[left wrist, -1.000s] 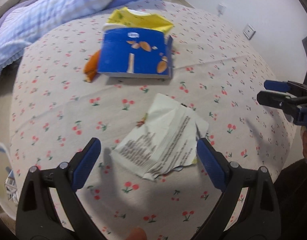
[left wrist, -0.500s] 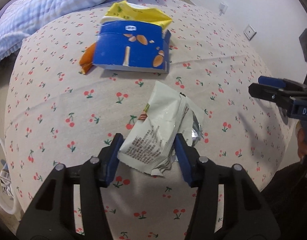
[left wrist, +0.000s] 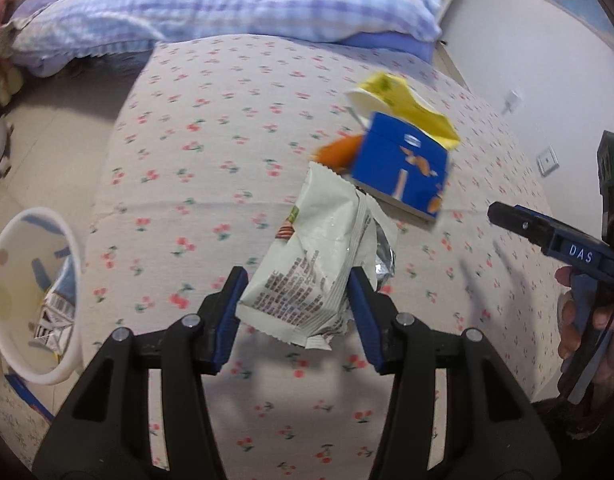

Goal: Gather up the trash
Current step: 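Grasp the blue nut box with the right tool while the left tool holds the paper wrapper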

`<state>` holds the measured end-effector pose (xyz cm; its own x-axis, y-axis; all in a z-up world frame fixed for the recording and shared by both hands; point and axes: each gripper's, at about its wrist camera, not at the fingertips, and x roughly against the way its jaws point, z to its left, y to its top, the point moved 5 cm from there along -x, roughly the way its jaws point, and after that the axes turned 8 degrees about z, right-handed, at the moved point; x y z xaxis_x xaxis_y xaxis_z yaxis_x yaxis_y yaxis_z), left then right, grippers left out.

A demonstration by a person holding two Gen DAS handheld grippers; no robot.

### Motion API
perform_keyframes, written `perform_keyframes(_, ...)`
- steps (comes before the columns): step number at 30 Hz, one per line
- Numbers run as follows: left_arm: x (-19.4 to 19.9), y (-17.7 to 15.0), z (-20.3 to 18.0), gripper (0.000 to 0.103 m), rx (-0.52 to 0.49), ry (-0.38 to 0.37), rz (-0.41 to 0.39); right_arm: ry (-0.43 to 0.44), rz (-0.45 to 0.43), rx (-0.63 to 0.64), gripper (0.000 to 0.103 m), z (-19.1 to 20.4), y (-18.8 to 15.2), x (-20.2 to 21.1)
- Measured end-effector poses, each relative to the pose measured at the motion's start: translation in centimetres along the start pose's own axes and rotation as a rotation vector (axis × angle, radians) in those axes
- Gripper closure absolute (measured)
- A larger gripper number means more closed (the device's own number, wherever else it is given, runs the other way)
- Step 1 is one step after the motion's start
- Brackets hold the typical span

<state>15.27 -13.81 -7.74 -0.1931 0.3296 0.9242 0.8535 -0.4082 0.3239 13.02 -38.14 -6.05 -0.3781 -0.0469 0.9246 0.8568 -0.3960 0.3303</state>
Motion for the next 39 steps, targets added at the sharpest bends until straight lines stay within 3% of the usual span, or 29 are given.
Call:
perform_keyframes(5,0.3,-0.1,3.3,0.050,0.076,0.013,0.009,0.076,-0.016,-0.066,0.024,1.6,2.6,-1.5)
perform_keyframes(8,0.6,-0.2,4.8,0.050,0.111,0.009,0.012,0.089,-0.003,-0.060,0.030,2.8,3.8,-3.0)
perform_keyframes(11,1.2,-0.4,6.0,0.050,0.130,0.004,0.007,0.091,0.010,-0.046,0.046,3.7,4.5,-4.6)
perform_keyframes(13,1.6,-0.6,6.7,0.050,0.141,0.003,0.004,0.103,0.034,-0.046,0.061,4.0,4.6,-5.6)
perform_keyframes(18,2.1,-1.2,8.0,0.050,0.167,0.010,0.003,0.172,0.060,-0.069,0.080,4.2,4.4,-5.7)
perform_keyframes(20,2.3,-1.2,8.2,0.050,0.173,0.010,0.000,0.186,0.098,-0.067,0.096,4.3,3.7,-5.6)
perform_keyframes(21,2.5,-1.3,8.2,0.050,0.173,0.008,-0.004,0.186,0.122,-0.062,0.097,4.4,3.3,-5.5)
perform_keyframes(24,2.8,-1.5,8.2,0.050,0.169,0.007,-0.012,0.204,0.190,-0.037,0.097,5.0,1.5,-5.7)
perform_keyframes(27,2.9,-1.5,8.2,0.050,0.171,0.004,-0.013,0.175,0.184,0.017,0.096,5.4,0.6,-5.3)
perform_keyframes(29,3.0,-1.6,8.3,0.050,0.172,0.002,-0.014,0.162,0.167,0.021,0.085,5.1,0.7,-4.8)
perform_keyframes(30,3.1,-1.6,8.3,0.050,0.172,0.001,-0.014,0.165,0.164,0.014,0.066,4.9,0.9,-4.7)
perform_keyframes(31,3.1,-1.6,8.3,0.050,0.172,0.000,-0.015,0.166,0.156,-0.003,0.037,4.6,1.2,-4.5)
perform_keyframes(32,3.2,-1.6,8.4,0.050,0.172,0.001,-0.016,0.165,0.134,-0.024,0.026,4.3,1.6,-4.3)
perform_keyframes(33,3.2,-1.6,8.6,0.050,0.174,0.003,-0.015,0.168,0.107,-0.042,0.021,4.1,1.8,-4.1)
perform_keyframes(36,3.0,-1.6,9.0,0.050,0.184,0.006,-0.011,0.206,0.076,-0.061,0.021,4.4,3.0,-4.5)
perform_keyframes(39,2.8,-1.6,9.3,0.050,0.189,0.010,-0.004,0.162,0.044,-0.045,0.023,4.7,3.9,-6.1)
